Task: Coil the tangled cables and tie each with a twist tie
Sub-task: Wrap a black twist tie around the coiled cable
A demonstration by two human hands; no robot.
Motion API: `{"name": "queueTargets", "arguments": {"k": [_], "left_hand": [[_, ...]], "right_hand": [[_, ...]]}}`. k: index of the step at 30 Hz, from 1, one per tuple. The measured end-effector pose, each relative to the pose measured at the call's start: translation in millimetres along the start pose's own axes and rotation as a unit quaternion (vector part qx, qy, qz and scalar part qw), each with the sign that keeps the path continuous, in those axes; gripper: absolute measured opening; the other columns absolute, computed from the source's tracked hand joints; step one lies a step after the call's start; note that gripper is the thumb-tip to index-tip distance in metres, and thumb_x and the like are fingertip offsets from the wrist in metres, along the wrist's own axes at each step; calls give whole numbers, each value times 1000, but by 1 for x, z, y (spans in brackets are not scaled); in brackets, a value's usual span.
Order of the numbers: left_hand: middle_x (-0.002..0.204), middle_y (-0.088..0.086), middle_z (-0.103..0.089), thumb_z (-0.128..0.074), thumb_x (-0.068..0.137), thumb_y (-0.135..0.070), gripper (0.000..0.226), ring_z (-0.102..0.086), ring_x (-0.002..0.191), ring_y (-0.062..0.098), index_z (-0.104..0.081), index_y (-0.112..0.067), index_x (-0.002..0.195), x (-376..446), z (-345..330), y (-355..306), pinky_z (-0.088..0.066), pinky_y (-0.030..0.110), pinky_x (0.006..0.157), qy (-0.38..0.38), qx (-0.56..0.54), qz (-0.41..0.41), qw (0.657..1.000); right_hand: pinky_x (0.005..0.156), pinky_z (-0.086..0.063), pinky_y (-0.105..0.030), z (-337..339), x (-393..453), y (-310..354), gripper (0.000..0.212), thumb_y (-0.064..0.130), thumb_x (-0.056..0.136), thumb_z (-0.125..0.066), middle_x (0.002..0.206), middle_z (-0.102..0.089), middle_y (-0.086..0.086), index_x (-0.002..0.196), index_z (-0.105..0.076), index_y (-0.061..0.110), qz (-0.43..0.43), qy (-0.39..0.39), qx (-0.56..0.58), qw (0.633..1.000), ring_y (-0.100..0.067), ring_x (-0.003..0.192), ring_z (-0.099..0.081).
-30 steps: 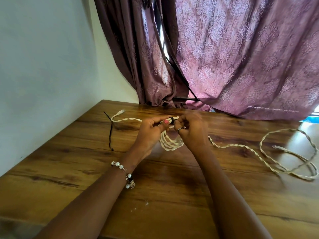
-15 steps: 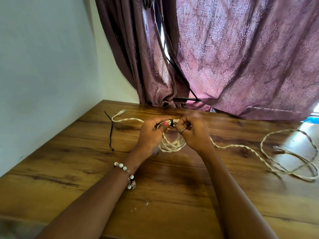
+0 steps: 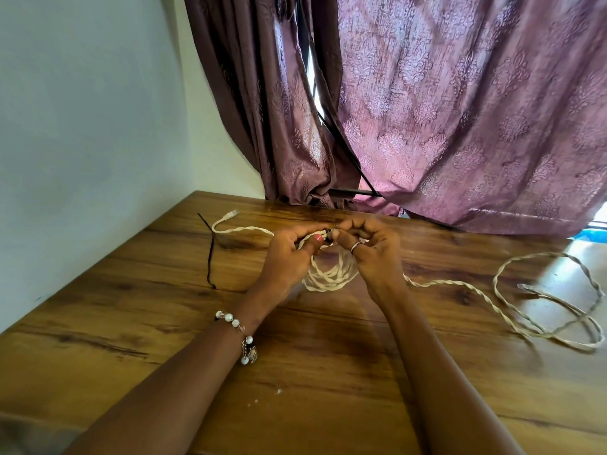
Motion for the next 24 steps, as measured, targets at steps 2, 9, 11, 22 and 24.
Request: {"name": "queueTargets", "arguments": {"k": [2,9,11,22,24], "left_hand": [[104,2,-71,-58,91,-2,25,-67,97,6,-67,-9,113,1,2,0,-52,18,83,-8,1,-2,1000],[105,1,-70,-58,91,-3,24,-66,99,8,-67,-9,112,2,2,1,-52,21,85,-6,21,-23,999],[106,2,-71,-58,91,-4,24,-66,100,9,-68,-10,112,3,2,3,-53,26,88,-2,35,-27,999],[105,-3,-70,-59,90,-5,25,-65,101,9,-69,-16,110,4,4,3,-52,28,91,-10,83,-38,996],[105,-4,-70,-59,90,-5,25,-65,101,9,-69,-16,110,4,4,3,-52,30,92,-8,89,-38,995]], "right_hand": [[70,-55,-24,4,0,-2,12,-8,79,-68,80,-71,-11,90,-65,-6,-21,-18,30,999,-19,74,-66],[69,-55,-23,7,0,0,13,-11,79,-66,75,-72,-3,88,-70,-2,-31,-36,-7,999,-13,71,-66],[66,-53,-19,8,1,4,14,-12,79,-65,74,-70,-3,87,-70,-1,-16,-34,-65,997,-7,67,-63],[55,-42,-24,10,4,8,16,-5,73,-71,70,-68,-5,78,-72,10,-3,-13,-247,969,-6,56,-50],[51,-40,-17,10,4,8,15,-6,72,-71,67,-65,0,80,-72,7,-5,-6,-262,965,0,51,-49]]}}
Point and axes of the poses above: each hand's wrist, its own x-axis towards the middle knuckle, its own z-axis out of the back of the hand, y = z × x, the point moved 7 cm from there along x, towards the middle knuckle
